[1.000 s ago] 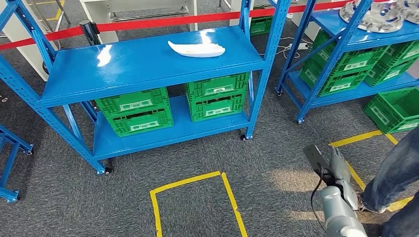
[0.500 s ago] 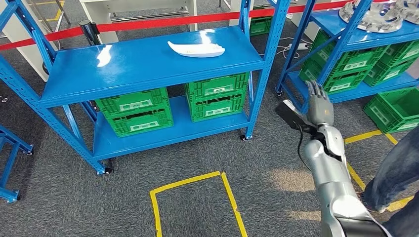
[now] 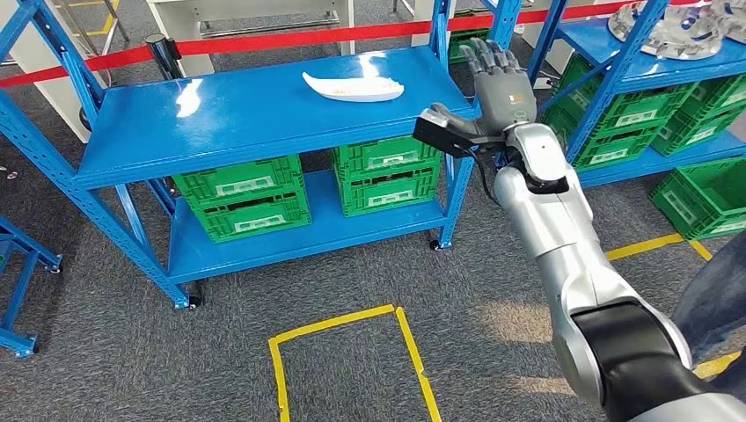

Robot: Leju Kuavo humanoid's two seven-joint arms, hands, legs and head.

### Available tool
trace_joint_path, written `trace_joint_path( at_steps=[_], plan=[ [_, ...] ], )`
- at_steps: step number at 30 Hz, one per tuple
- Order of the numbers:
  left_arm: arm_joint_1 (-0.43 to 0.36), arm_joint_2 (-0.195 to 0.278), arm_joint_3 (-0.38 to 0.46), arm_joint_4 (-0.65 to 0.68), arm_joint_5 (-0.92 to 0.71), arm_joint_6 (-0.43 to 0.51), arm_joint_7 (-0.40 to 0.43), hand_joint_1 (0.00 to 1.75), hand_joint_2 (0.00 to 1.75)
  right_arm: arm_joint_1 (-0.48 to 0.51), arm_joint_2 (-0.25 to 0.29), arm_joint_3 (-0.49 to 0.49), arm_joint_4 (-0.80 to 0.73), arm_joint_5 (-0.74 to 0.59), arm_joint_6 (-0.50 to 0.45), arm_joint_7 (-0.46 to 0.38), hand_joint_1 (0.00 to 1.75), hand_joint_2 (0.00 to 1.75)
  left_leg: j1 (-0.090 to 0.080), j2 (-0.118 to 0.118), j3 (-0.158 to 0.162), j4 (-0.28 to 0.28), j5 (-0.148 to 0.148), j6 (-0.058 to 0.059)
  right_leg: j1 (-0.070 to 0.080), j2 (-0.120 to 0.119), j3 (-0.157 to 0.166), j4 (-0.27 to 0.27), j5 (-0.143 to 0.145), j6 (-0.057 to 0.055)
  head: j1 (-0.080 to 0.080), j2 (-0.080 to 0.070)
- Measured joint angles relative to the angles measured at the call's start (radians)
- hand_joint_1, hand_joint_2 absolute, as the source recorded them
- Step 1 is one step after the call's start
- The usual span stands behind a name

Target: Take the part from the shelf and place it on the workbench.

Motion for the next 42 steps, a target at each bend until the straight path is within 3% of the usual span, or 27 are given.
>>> trace_joint_path(
  at_steps=[3, 5, 8, 9, 10, 11, 13, 14, 15, 17, 19, 20, 21, 24, 25, 26, 27, 28, 30, 32, 33, 36, 37, 42],
  plan=[
    [-0.004, -0.002, 0.0, 0.0, -0.006, -0.003, 0.004, 0.0, 0.0, -0.072, 0.0, 0.085, 0.007, 0.016, 0.028, 0.013, 0.0, 0.0, 0.002, 0.001, 0.007, -0.021, 0.0, 0.017, -0.002, 0.0, -0.004, 0.016, 0.016, 0.01, 0.0, 0.0],
    [-0.007, -0.005, 0.0, 0.0, -0.011, -0.006, 0.006, 0.0, 0.0, -0.122, 0.0, 0.136, 0.011, 0.021, 0.052, 0.018, 0.0, 0.0, 0.008, 0.002, 0.025, -0.038, 0.005, 0.025, -0.003, -0.002, -0.035, 0.068, 0.005, 0.017, 0.001, 0.0],
    [-0.01, -0.01, 0.0, 0.001, -0.021, -0.009, 0.01, 0.0, 0.0, -0.184, -0.002, 0.206, 0.017, 0.021, 0.093, 0.024, 0.0, 0.0, 0.012, 0.003, 0.033, -0.043, 0.003, 0.025, -0.006, -0.003, -0.156, 0.236, -0.053, 0.025, 0.002, 0.0],
    [-0.009, -0.013, 0.0, 0.002, -0.023, -0.011, 0.012, 0.0, 0.0, -0.199, -0.003, 0.232, 0.02, 0.02, 0.107, 0.026, 0.0, 0.0, 0.014, 0.003, 0.036, -0.042, -0.001, 0.022, -0.008, -0.004, -0.195, 0.275, -0.052, 0.027, 0.003, 0.0],
    [-0.009, -0.015, 0.0, 0.003, -0.026, -0.013, 0.014, 0.0, 0.0, -0.214, -0.006, 0.259, 0.023, 0.019, 0.12, 0.028, 0.0, 0.0, 0.016, 0.003, 0.041, -0.042, -0.006, 0.018, -0.011, -0.004, -0.219, 0.282, -0.031, 0.028, 0.003, 0.0],
    [-0.009, -0.017, 0.0, 0.004, -0.029, -0.014, 0.016, 0.0, 0.0, -0.229, -0.008, 0.284, 0.026, 0.016, 0.132, 0.03, 0.0, 0.0, 0.02, 0.003, 0.047, -0.04, -0.013, 0.013, -0.014, -0.005, -0.224, 0.248, 0.013, 0.031, 0.003, 0.0],
    [-0.01, -0.019, 0.0, 0.005, -0.037, -0.016, 0.019, 0.0, 0.0, -0.255, -0.016, 0.326, 0.033, 0.012, 0.154, 0.036, 0.0, 0.0, 0.029, 0.002, 0.064, -0.035, -0.03, -0.002, -0.02, -0.008, -0.202, 0.126, 0.111, 0.038, 0.003, 0.0],
    [-0.011, -0.019, 0.0, 0.005, -0.039, -0.017, 0.02, 0.0, 0.0, -0.265, -0.021, 0.342, 0.036, 0.009, 0.162, 0.04, 0.0, 0.0, 0.031, 0.001, 0.067, -0.032, -0.038, -0.011, -0.019, -0.011, -0.191, 0.072, 0.131, 0.038, 0.006, 0.0],
    [-0.011, -0.019, 0.0, 0.006, -0.042, -0.019, 0.021, 0.0, 0.0, -0.272, -0.025, 0.357, 0.039, 0.008, 0.17, 0.045, 0.0, 0.0, 0.031, 0.001, 0.067, -0.031, -0.046, -0.02, -0.017, -0.014, -0.187, 0.044, 0.138, 0.033, 0.008, 0.0],
    [-0.012, -0.019, 0.0, 0.007, -0.044, -0.023, 0.022, 0.0, 0.0, -0.277, -0.033, 0.38, 0.043, 0.003, 0.177, 0.053, 0.0, 0.0, 0.028, 0.003, 0.071, -0.028, -0.056, -0.035, -0.012, -0.015, -0.187, 0.035, 0.12, 0.009, 0.011, 0.0],
    [-0.014, -0.019, 0.0, 0.007, -0.047, -0.025, 0.022, 0.0, 0.0, -0.28, -0.04, 0.392, 0.043, -0.001, 0.177, 0.064, 0.0, 0.0, 0.028, 0.006, 0.074, -0.015, -0.063, -0.044, -0.014, -0.011, -0.178, 0.043, 0.113, -0.011, 0.007, 0.0],
    [-0.016, -0.02, 0.0, 0.007, -0.049, -0.026, 0.023, 0.0, 0.0, -0.285, -0.044, 0.397, 0.043, -0.002, 0.175, 0.07, 0.0, 0.0, 0.029, 0.008, 0.061, 0.01, -0.068, -0.046, -0.014, -0.009, -0.17, 0.044, 0.109, -0.018, 0.006, 0.0],
    [-0.018, -0.02, 0.0, 0.008, -0.05, -0.026, 0.024, 0.0, 0.0, -0.289, -0.046, 0.403, 0.043, -0.002, 0.17, 0.076, 0.0, 0.0, 0.029, 0.01, 0.033, 0.058, -0.077, -0.048, -0.014, -0.008, -0.162, 0.044, 0.103, -0.023, 0.004, 0.0],
    [-0.019, -0.022, 0.0, 0.009, -0.052, -0.026, 0.026, 0.0, 0.0, -0.293, -0.052, 0.428, 0.048, 0.003, 0.16, 0.088, 0.0, 0.0, 0.024, 0.012, -0.103, 0.237, -0.122, -0.047, -0.007, -0.003, -0.139, 0.043, 0.083, -0.034, 0.003, 0.0],
    [-0.018, -0.022, 0.0, 0.01, -0.052, -0.026, 0.026, 0.0, 0.0, -0.292, -0.053, 0.436, 0.05, 0.004, 0.159, 0.09, 0.0, 0.0, 0.021, 0.012, -0.135, 0.257, -0.119, -0.043, -0.003, -0.001, -0.13, 0.043, 0.075, -0.036, 0.003, 0.0],
    [-0.017, -0.022, 0.0, 0.011, -0.052, -0.026, 0.027, 0.0, 0.0, -0.292, -0.054, 0.442, 0.053, 0.002, 0.158, 0.092, 0.0, 0.0, 0.017, 0.012, -0.149, 0.24, -0.092, -0.036, 0.001, 0.001, -0.119, 0.043, 0.068, -0.038, 0.003, 0.0],
    [-0.016, -0.022, 0.001, 0.012, -0.053, -0.027, 0.027, 0.0, 0.0, -0.292, -0.056, 0.446, 0.055, -0.003, 0.158, 0.092, 0.0, 0.0, 0.01, 0.012, -0.149, 0.192, -0.044, -0.025, 0.004, 0.002, -0.108, 0.042, 0.06, -0.039, 0.003, 0.0],
    [-0.016, -0.022, 0.001, 0.013, -0.053, -0.027, 0.027, 0.0, 0.0, -0.291, -0.056, 0.448, 0.057, -0.012, 0.158, 0.091, 0.0, 0.0, 0.002, 0.012, -0.139, 0.126, 0.014, -0.011, 0.006, 0.002, -0.097, 0.041, 0.051, -0.04, 0.003, 0.0],
    [-0.016, -0.021, 0.001, 0.014, -0.054, -0.028, 0.029, 0.0, 0.0, -0.289, -0.057, 0.452, 0.062, -0.037, 0.158, 0.081, 0.0, 0.0, -0.012, 0.012, -0.115, 0.027, 0.076, 0.012, 0.009, 0.003, -0.082, 0.038, 0.039, -0.037, 0.004, 0.0],
    [-0.017, -0.022, 0.002, 0.015, -0.055, -0.031, 0.032, 0.0, 0.0, -0.286, -0.06, 0.453, 0.067, -0.059, 0.158, 0.067, 0.0, 0.0, -0.016, 0.011, -0.101, 0.001, 0.078, 0.018, 0.009, 0.004, -0.074, 0.032, 0.03, -0.027, 0.004, 0.0],
    [-0.017, -0.023, 0.002, 0.015, -0.056, -0.032, 0.033, 0.0, 0.0, -0.286, -0.061, 0.454, 0.068, -0.069, 0.158, 0.061, 0.0, 0.0, -0.015, 0.01, -0.092, -0.008, 0.085, 0.014, 0.009, 0.004, -0.07, 0.03, 0.028, -0.023, 0.003, 0.0],
    [-0.02, -0.026, 0.005, 0.016, -0.056, -0.032, 0.038, 0.0, 0.0, -0.299, -0.062, 0.454, 0.073, -0.1, 0.159, 0.041, 0.0, 0.0, -0.01, 0.006, -0.075, -0.031, 0.096, -0.003, 0.013, 0.002, -0.054, 0.014, 0.039, -0.037, 0.003, 0.0],
    [-0.022, -0.026, 0.006, 0.015, -0.056, -0.032, 0.038, 0.0, 0.0, -0.304, -0.062, 0.455, 0.076, -0.109, 0.161, 0.034, 0.0, 0.0, -0.01, 0.005, -0.073, -0.034, 0.095, -0.003, 0.014, 0.001, -0.048, 0.005, 0.041, -0.041, 0.003, 0.0],
    [-0.023, -0.032, 0.009, 0.016, -0.057, -0.033, 0.038, 0.0, 0.0, -0.311, -0.062, 0.456, 0.086, -0.129, 0.164, 0.022, 0.0, 0.0, -0.01, 0.0, -0.07, -0.035, 0.09, 0.006, 0.014, -0.004, -0.032, -0.017, 0.034, -0.031, 0.003, 0.0]
  ],
)
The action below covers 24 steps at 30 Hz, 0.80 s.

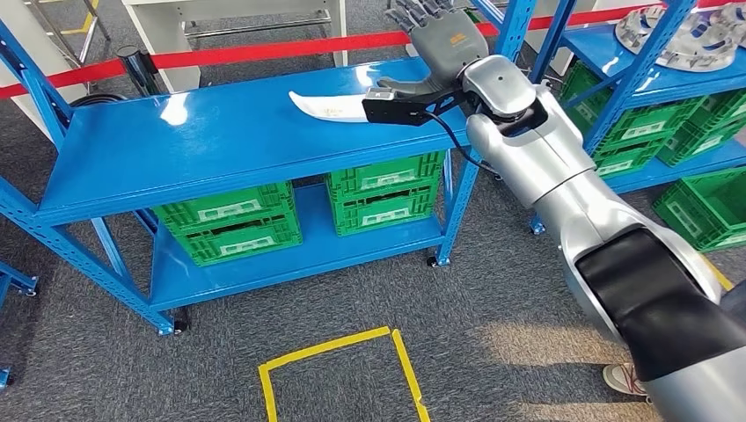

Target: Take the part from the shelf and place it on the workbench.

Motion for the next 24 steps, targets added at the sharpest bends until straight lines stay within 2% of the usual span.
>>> trace_joint_path(
  at_steps=[5, 7, 9, 10, 11, 13, 14, 15, 16, 18, 19, 20, 21, 24],
  plan=[
    [0.0, 0.0, 0.003, 0.0, 0.0, 0.0, 0.001, 0.0, 0.0, -0.006, 0.0, 0.001, 0.007, -0.002, 0.0, -0.004, 0.0, 0.0, -0.001, -0.001, 0.0, 0.001, 0.0, 0.008, -0.001, -0.001, 0.002, -0.005, 0.003, 0.016, 0.0, 0.0],
    [0.0, 0.0, 0.004, 0.0, 0.0, 0.004, 0.008, 0.0, 0.0, -0.008, 0.002, 0.003, 0.009, -0.004, 0.001, -0.006, 0.0, 0.0, -0.005, 0.0, 0.001, 0.0, -0.004, 0.018, -0.005, -0.001, 0.005, -0.012, 0.004, 0.027, -0.001, 0.0],
    [0.0, -0.001, 0.005, 0.0, -0.001, 0.012, 0.02, 0.0, 0.0, -0.014, 0.005, 0.004, 0.01, -0.004, 0.002, -0.004, 0.0, 0.0, 0.001, 0.002, 0.016, -0.021, -0.001, 0.031, -0.006, -0.001, 0.007, -0.011, 0.002, 0.039, 0.0, 0.0],
    [0.001, -0.002, 0.006, 0.0, -0.002, 0.016, 0.026, 0.0, 0.0, -0.019, 0.007, 0.005, 0.011, -0.005, 0.003, -0.002, 0.0, 0.0, 0.005, 0.005, 0.026, -0.033, 0.003, 0.034, -0.005, -0.001, -0.003, 0.011, -0.008, 0.042, 0.0, 0.0],
    [0.0, -0.002, 0.006, 0.0, -0.004, 0.018, 0.03, 0.0, 0.0, -0.024, 0.008, 0.006, 0.014, -0.005, 0.004, 0.002, 0.0, 0.0, 0.009, 0.006, 0.035, -0.042, 0.006, 0.037, -0.006, -0.001, -0.026, 0.055, -0.027, 0.044, 0.0, 0.0],
    [0.0, -0.002, 0.007, 0.0, -0.006, 0.02, 0.037, 0.0, 0.0, -0.027, 0.011, 0.009, 0.021, -0.004, 0.004, 0.008, 0.0, 0.0, 0.009, 0.009, 0.04, -0.043, 0.004, 0.038, -0.011, -0.001, -0.103, 0.189, -0.076, 0.048, 0.001, 0.0],
    [0.001, -0.002, 0.007, 0.0, -0.008, 0.02, 0.041, 0.0, 0.0, -0.025, 0.011, 0.01, 0.027, -0.004, 0.005, 0.01, 0.0, 0.0, 0.01, 0.009, 0.04, -0.04, 0.001, 0.035, -0.014, -0.001, -0.142, 0.245, -0.089, 0.051, 0.001, 0.0],
    [0.002, -0.003, 0.007, 0.0, -0.01, 0.021, 0.044, 0.0, 0.0, -0.021, 0.011, 0.012, 0.032, -0.005, 0.006, 0.012, 0.0, 0.0, 0.012, 0.009, 0.04, -0.035, -0.003, 0.032, -0.018, -0.001, -0.166, 0.272, -0.084, 0.055, 0.001, 0.0],
    [0.004, -0.003, 0.007, 0.0, -0.012, 0.021, 0.048, 0.0, 0.0, -0.019, 0.01, 0.014, 0.038, -0.008, 0.006, 0.013, 0.0, 0.0, 0.014, 0.009, 0.04, -0.027, -0.009, 0.027, -0.023, -0.002, -0.172, 0.259, -0.059, 0.059, 0.001, 0.0],
    [0.005, -0.003, 0.008, 0.0, -0.015, 0.023, 0.052, 0.0, 0.0, -0.019, 0.01, 0.015, 0.047, -0.024, 0.01, 0.01, 0.0, 0.0, 0.022, 0.009, 0.038, -0.004, -0.025, 0.012, -0.033, -0.004, -0.133, 0.146, 0.016, 0.069, 0.001, 0.0],
    [0.004, -0.002, 0.008, 0.0, -0.016, 0.025, 0.054, 0.0, 0.0, -0.02, 0.01, 0.015, 0.053, -0.038, 0.014, 0.007, 0.0, 0.0, 0.023, 0.008, 0.035, 0.01, -0.036, 0.002, -0.034, -0.002, -0.11, 0.092, 0.041, 0.069, 0.001, 0.0],
    [0.004, -0.001, 0.008, 0.0, -0.016, 0.026, 0.054, 0.0, 0.0, -0.02, 0.01, 0.015, 0.06, -0.052, 0.022, 0.005, 0.0, 0.0, 0.023, 0.008, 0.032, 0.02, -0.043, -0.007, -0.034, -0.001, -0.095, 0.059, 0.052, 0.064, 0.001, 0.0],
    [0.004, -0.001, 0.008, 0.0, -0.017, 0.027, 0.055, 0.0, 0.0, -0.018, 0.009, 0.013, 0.068, -0.068, 0.032, 0.003, 0.0, 0.0, 0.023, 0.007, 0.03, 0.026, -0.048, -0.014, -0.032, 0.001, -0.091, 0.049, 0.05, 0.056, 0.001, 0.0],
    [0.006, -0.001, 0.01, 0.0, -0.018, 0.029, 0.055, 0.0, 0.0, -0.019, 0.009, 0.002, 0.101, -0.106, 0.06, 0.004, 0.0, 0.0, 0.024, 0.007, 0.028, 0.029, -0.053, -0.03, -0.03, 0.003, -0.092, 0.053, 0.047, 0.028, 0.002, 0.0]
  ],
)
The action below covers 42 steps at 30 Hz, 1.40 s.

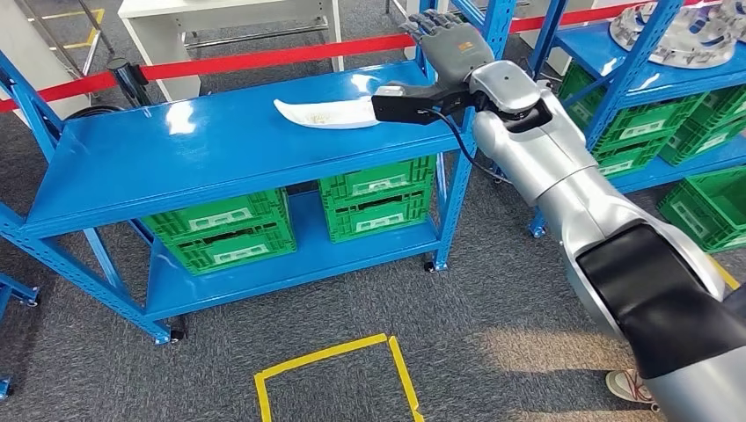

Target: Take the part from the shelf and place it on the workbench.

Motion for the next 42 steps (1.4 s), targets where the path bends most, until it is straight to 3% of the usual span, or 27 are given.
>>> trace_joint_path(
  at_steps=[2, 5, 6, 7, 8, 10, 12, 14, 16, 18, 20, 21, 22, 23, 25, 26, 27, 29, 32, 34, 36, 37, 38, 40, 42],
  plan=[
    [-0.001, 0.001, 0.002, 0.0, -0.001, 0.0, 0.0, 0.0, 0.0, -0.006, 0.0, -0.008, 0.024, -0.022, 0.009, -0.008, 0.0, 0.0, 0.001, 0.003, -0.024, 0.046, -0.022, -0.009, -0.003, -0.001, 0.006, -0.001, -0.003, -0.012, -0.004, 0.0],
    [0.001, 0.001, 0.005, 0.0, -0.001, 0.0, 0.0, 0.0, 0.0, -0.008, 0.001, -0.02, 0.067, -0.057, 0.027, -0.031, 0.0, 0.0, 0.001, 0.004, -0.132, 0.232, -0.083, -0.014, 0.0, -0.001, 0.015, -0.002, -0.013, -0.023, -0.008, 0.0],
    [0.003, 0.001, 0.005, 0.001, -0.001, 0.0, 0.0, 0.0, 0.0, -0.006, 0.001, -0.024, 0.08, -0.069, 0.036, -0.039, 0.0, 0.0, 0.001, 0.004, -0.162, 0.272, -0.084, -0.014, 0.002, -0.001, 0.02, -0.002, -0.017, -0.025, -0.008, 0.0],
    [0.005, 0.001, 0.006, 0.001, -0.001, 0.0, 0.0, 0.0, 0.0, -0.005, 0.001, -0.028, 0.092, -0.079, 0.043, -0.046, 0.0, 0.0, 0.001, 0.004, -0.172, 0.27, -0.062, -0.011, 0.003, -0.001, 0.027, -0.002, -0.023, -0.025, -0.008, 0.0],
    [0.006, 0.001, 0.006, 0.001, -0.001, 0.0, 0.0, 0.0, 0.0, -0.005, 0.001, -0.032, 0.102, -0.087, 0.049, -0.052, 0.0, 0.0, 0.0, 0.004, -0.161, 0.229, -0.023, -0.006, 0.004, -0.001, 0.035, -0.002, -0.029, -0.024, -0.008, 0.0],
    [0.007, 0.001, 0.007, 0.001, -0.001, 0.0, -0.001, 0.0, 0.0, -0.008, 0.001, -0.037, 0.116, -0.097, 0.054, -0.06, 0.0, 0.0, -0.004, 0.004, -0.108, 0.097, 0.056, 0.005, 0.005, 0.0, 0.051, -0.003, -0.043, -0.019, -0.009, 0.0],
    [0.005, 0.002, 0.007, 0.002, -0.001, 0.0, -0.001, 0.0, 0.0, -0.013, 0.001, -0.04, 0.127, -0.1, 0.059, -0.063, 0.0, 0.0, -0.01, 0.005, -0.069, 0.016, 0.071, 0.014, 0.007, 0.001, 0.057, -0.005, -0.052, -0.009, -0.01, 0.0],
    [0.005, 0.001, 0.008, 0.002, -0.001, 0.0, -0.001, 0.0, 0.0, -0.016, 0.001, -0.044, 0.138, -0.105, 0.061, -0.068, 0.0, 0.0, -0.013, 0.004, -0.059, 0.001, 0.056, 0.021, 0.006, 0.001, 0.059, -0.012, -0.055, 0.004, -0.011, 0.0],
    [0.006, 0.001, 0.01, 0.001, -0.001, 0.001, 0.0, 0.0, 0.0, -0.016, 0.001, -0.047, 0.144, -0.113, 0.06, -0.079, 0.0, 0.87, -0.01, 0.004, -0.049, -0.009, 0.053, 0.032, 0.004, -0.002, 0.059, -0.006, -0.064, 0.016, -0.01, 0.0],
    [0.005, 0.001, 0.013, 0.001, -0.001, 0.004, -0.001, 0.0, 0.0, -0.016, 0.003, -0.048, 0.149, -0.12, 0.054, -0.096, 0.0, 1.75, -0.007, 0.003, -0.036, -0.019, 0.05, 0.043, 0.005, -0.004, 0.016, 0.075, -0.097, 0.022, -0.008, 0.0],
    [0.005, 0.0, 0.014, 0.001, -0.001, 0.005, -0.001, 0.0, 0.0, -0.01, 0.009, -0.049, 0.156, -0.125, 0.046, -0.113, 0.0, 1.75, -0.009, 0.002, -0.029, -0.019, 0.043, 0.05, 0.007, -0.004, -0.07, 0.209, -0.136, 0.024, -0.008, 0.0],
    [0.006, 0.0, 0.015, 0.001, -0.001, 0.005, -0.001, 0.0, 0.0, -0.003, 0.014, -0.048, 0.159, -0.126, 0.044, -0.122, 0.0, 1.75, -0.01, 0.002, -0.026, -0.018, 0.038, 0.052, 0.007, -0.004, -0.106, 0.253, -0.138, 0.024, -0.008, 0.0],
    [0.007, -0.001, 0.015, 0.002, -0.001, 0.006, -0.001, 0.0, 0.0, 0.003, 0.02, -0.048, 0.161, -0.127, 0.042, -0.131, 0.0, 1.75, -0.01, 0.001, -0.022, -0.015, 0.033, 0.052, 0.007, -0.004, -0.125, 0.262, -0.121, 0.024, -0.008, 0.0],
    [0.009, -0.002, 0.016, 0.002, -0.001, 0.006, -0.001, 0.0, 0.0, 0.008, 0.027, -0.047, 0.163, -0.127, 0.041, -0.14, 0.0, 1.75, -0.01, 0.001, -0.018, -0.011, 0.027, 0.051, 0.007, -0.004, -0.123, 0.23, -0.084, 0.021, -0.008, 0.0],
    [0.009, -0.005, 0.018, 0.002, -0.002, 0.007, -0.001, 0.0, 0.0, 0.01, 0.041, -0.044, 0.165, -0.128, 0.039, -0.152, 0.0, 1.75, -0.011, 0.0, -0.012, -0.002, 0.015, 0.046, 0.01, -0.005, -0.081, 0.102, -0.001, 0.013, -0.008, 0.0],
    [0.008, -0.006, 0.019, 0.002, -0.003, 0.008, -0.001, 0.0, 0.0, 0.01, 0.048, -0.043, 0.165, -0.129, 0.039, -0.155, 0.0, 1.75, -0.012, -0.002, -0.011, 0.002, 0.009, 0.042, 0.013, -0.005, -0.058, 0.046, 0.023, 0.007, -0.008, 0.0],
    [0.007, -0.008, 0.019, 0.002, -0.004, 0.008, -0.001, 0.0, 0.0, 0.01, 0.055, -0.042, 0.166, -0.129, 0.039, -0.156, 0.0, 1.75, -0.013, -0.003, -0.011, 0.004, 0.006, 0.037, 0.016, -0.005, -0.043, 0.014, 0.033, 0.003, -0.009, 0.0],
    [0.006, -0.009, 0.02, 0.002, -0.006, 0.008, 0.0, 0.0, 0.0, 0.01, 0.066, -0.04, 0.166, -0.129, 0.039, -0.16, 0.0, 1.75, -0.014, -0.005, -0.011, 0.002, 0.004, 0.026, 0.021, -0.004, -0.036, -0.002, 0.029, -0.006, -0.009, 0.0],
    [0.006, -0.008, 0.021, 0.001, -0.011, 0.008, 0.005, 0.0, 0.0, 0.009, 0.083, -0.036, 0.166, -0.129, 0.04, -0.165, 0.0, 1.75, -0.013, -0.003, -0.019, 0.024, -0.013, 0.008, 0.011, -0.007, -0.023, -0.013, 0.031, -0.02, -0.012, 0.0],
    [0.005, -0.007, 0.021, 0.001, -0.013, 0.008, 0.007, 0.0, 0.0, 0.008, 0.096, -0.03, 0.166, -0.129, 0.042, -0.166, 0.0, 1.75, -0.009, 0.0, -0.065, 0.119, -0.057, -0.004, 0.008, -0.008, -0.014, -0.017, 0.029, -0.028, -0.017, 0.0],
    [0.005, -0.007, 0.021, 0.001, -0.016, 0.008, 0.011, 0.0, 0.0, 0.009, 0.108, -0.024, 0.166, -0.129, 0.045, -0.167, 0.0, 1.75, -0.003, 0.002, -0.136, 0.241, -0.096, -0.012, 0.007, -0.007, -0.012, -0.016, 0.026, -0.032, -0.019, 0.0],
    [0.006, -0.007, 0.021, 0.002, -0.017, 0.008, 0.013, 0.0, 0.0, 0.01, 0.113, -0.02, 0.167, -0.129, 0.047, -0.167, 0.0, 1.75, -0.001, 0.002, -0.157, 0.269, -0.094, -0.015, 0.006, -0.006, -0.011, -0.016, 0.024, -0.031, -0.019, 0.0],
    [0.006, -0.007, 0.021, 0.002, -0.018, 0.008, 0.015, 0.0, 0.0, 0.01, 0.116, -0.016, 0.167, -0.129, 0.048, -0.166, 0.0, 1.75, 0.001, 0.003, -0.159, 0.258, -0.073, -0.018, 0.005, -0.006, -0.009, -0.015, 0.021, -0.028, -0.019, 0.0],
    [0.006, -0.007, 0.021, 0.002, -0.019, 0.008, 0.018, 0.0, 0.0, 0.009, 0.122, -0.008, 0.167, -0.13, 0.049, -0.163, 0.0, 1.75, 0.006, 0.005, -0.109, 0.139, 0.001, -0.021, 0.001, -0.006, -0.003, -0.012, 0.014, -0.019, -0.02, 0.0],
    [0.005, -0.008, 0.021, 0.003, -0.02, 0.008, 0.019, 0.0, 0.0, 0.008, 0.126, -0.002, 0.167, -0.132, 0.049, -0.158, 0.0, 1.75, 0.007, 0.004, -0.054, 0.028, 0.038, -0.016, 0.003, -0.004, 0.0, -0.008, 0.006, -0.005, -0.024, 0.0]
  ],
)
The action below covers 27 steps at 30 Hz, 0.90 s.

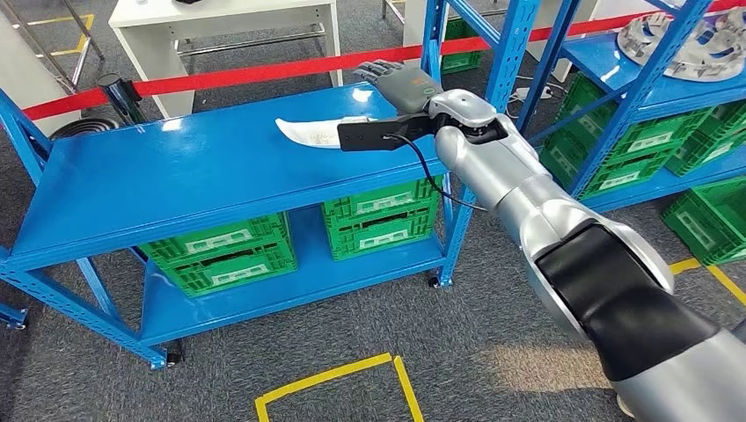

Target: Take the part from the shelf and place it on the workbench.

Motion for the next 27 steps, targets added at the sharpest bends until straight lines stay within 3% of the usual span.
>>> trace_joint_path(
  at_steps=[3, 5, 6, 8, 10, 11, 12, 13, 15, 17, 20, 22, 24, 25, 26, 27],
  plan=[
    [0.0, -0.001, 0.0, 0.001, -0.002, 0.001, 0.003, 0.0, 0.0, -0.001, 0.001, 0.007, 0.0, -0.004, -0.002, 0.003, 0.0, 1.75, -0.003, -0.003, 0.015, -0.024, -0.007, 0.025, 0.003, 0.001, 0.004, -0.007, -0.003, 0.019, -0.002, 0.0],
    [-0.001, -0.001, 0.0, 0.001, -0.004, 0.001, 0.004, 0.0, 0.0, -0.001, 0.0, 0.011, 0.0, -0.008, -0.003, 0.003, 0.0, 1.75, -0.002, -0.003, 0.021, -0.028, -0.009, 0.042, 0.001, -0.001, -0.003, 0.016, -0.019, 0.029, -0.001, 0.0],
    [-0.001, -0.001, 0.0, 0.001, -0.004, 0.001, 0.004, 0.0, 0.0, -0.001, -0.001, 0.012, 0.001, -0.01, -0.003, 0.002, 0.0, 1.75, -0.002, -0.004, 0.024, -0.029, -0.009, 0.049, 0.001, -0.001, -0.019, 0.052, -0.038, 0.032, 0.0, 0.0],
    [-0.001, -0.001, 0.0, 0.001, -0.006, 0.001, 0.005, 0.0, 0.0, -0.001, -0.002, 0.015, 0.001, -0.012, -0.003, 0.001, 0.0, 1.75, -0.004, -0.004, 0.027, -0.03, -0.014, 0.059, 0.005, -0.001, -0.087, 0.182, -0.094, 0.031, 0.001, 0.0],
    [-0.001, -0.001, 0.0, 0.001, -0.007, 0.001, 0.006, 0.0, 0.0, 0.003, -0.002, 0.019, 0.003, -0.013, -0.002, 0.002, 0.0, 1.75, -0.01, -0.004, 0.03, -0.029, -0.018, 0.064, 0.009, -0.001, -0.151, 0.282, -0.117, 0.027, 0.002, 0.0],
    [-0.001, 0.0, 0.001, 0.001, -0.008, 0.001, 0.007, 0.0, 0.0, 0.004, -0.003, 0.021, 0.004, -0.014, -0.002, 0.002, 0.0, 1.75, -0.012, -0.004, 0.033, -0.028, -0.021, 0.065, 0.011, -0.001, -0.158, 0.28, -0.099, 0.022, 0.002, 0.0],
    [-0.001, 0.0, 0.001, 0.001, -0.008, 0.001, 0.008, 0.0, 0.0, 0.005, -0.003, 0.022, 0.005, -0.015, -0.001, 0.001, 0.0, 1.75, -0.015, -0.005, 0.038, -0.027, -0.024, 0.066, 0.014, -0.001, -0.143, 0.236, -0.064, 0.016, 0.002, 0.0],
    [-0.001, -0.001, 0.001, 0.001, -0.008, 0.001, 0.008, 0.0, 0.0, 0.004, -0.004, 0.024, 0.006, -0.017, -0.001, 0.001, 0.0, 1.75, -0.017, -0.005, 0.043, -0.027, -0.028, 0.066, 0.017, -0.001, -0.113, 0.165, -0.021, 0.007, 0.002, 0.0],
    [-0.001, -0.002, 0.001, 0.002, -0.008, 0.001, 0.008, 0.0, 0.0, -0.001, -0.005, 0.026, 0.006, -0.021, -0.001, 0.0, 0.0, 1.75, -0.022, -0.006, 0.048, -0.026, -0.036, 0.061, 0.027, -0.003, -0.056, 0.04, 0.028, -0.008, 0.0, 0.0],
    [-0.001, -0.002, 0.001, 0.002, -0.008, 0.001, 0.008, 0.0, 0.0, -0.005, -0.007, 0.028, 0.007, -0.025, 0.0, -0.001, 0.0, 1.75, -0.023, -0.005, 0.05, -0.027, -0.041, 0.052, 0.035, -0.004, -0.036, 0.0, 0.028, -0.016, -0.003, 0.0],
    [-0.001, 0.0, 0.001, 0.002, -0.008, 0.001, 0.007, 0.0, 0.0, -0.007, -0.014, 0.031, 0.008, -0.028, -0.003, -0.004, 0.0, 1.75, -0.022, -0.002, 0.05, -0.016, -0.054, 0.035, 0.027, -0.003, -0.022, -0.012, 0.025, -0.024, -0.004, 0.0],
    [-0.001, 0.001, 0.002, 0.002, -0.009, 0.001, 0.006, 0.0, 0.0, -0.009, -0.019, 0.031, 0.009, -0.031, -0.007, -0.006, 0.0, 1.75, -0.019, -0.001, 0.014, 0.058, -0.086, 0.024, 0.019, -0.004, -0.006, -0.018, 0.021, -0.031, -0.008, 0.0],
    [0.001, 0.001, 0.002, 0.002, -0.009, 0.0, 0.007, 0.0, 0.0, -0.006, -0.021, 0.032, 0.011, -0.032, -0.01, -0.007, 0.0, 0.87, -0.013, 0.0, -0.06, 0.187, -0.131, 0.014, 0.017, -0.003, 0.005, -0.018, 0.01, -0.035, -0.01, 0.0],
    [0.002, 0.002, 0.002, 0.002, -0.009, 0.0, 0.007, 0.0, 0.0, -0.003, -0.021, 0.032, 0.012, -0.032, -0.012, -0.007, 0.0, 0.44, -0.01, 0.0, -0.091, 0.233, -0.137, 0.01, 0.017, -0.002, 0.011, -0.018, 0.005, -0.034, -0.01, 0.0],
    [0.003, 0.002, 0.002, 0.003, -0.009, 0.0, 0.008, 0.0, 0.0, 0.001, -0.022, 0.033, 0.013, -0.031, -0.016, -0.003, 0.0, 0.0, -0.008, 0.0, -0.108, 0.246, -0.125, 0.007, 0.015, -0.001, 0.019, -0.017, -0.002, -0.032, -0.01, 0.0],
    [0.003, 0.002, 0.002, 0.003, -0.009, 0.0, 0.009, 0.0, 0.0, 0.003, -0.022, 0.034, 0.015, -0.029, -0.023, 0.005, 0.0, 0.0, -0.006, 0.001, -0.102, 0.216, -0.091, 0.006, 0.014, 0.0, 0.029, -0.017, -0.009, -0.029, -0.01, 0.0]
  ],
)
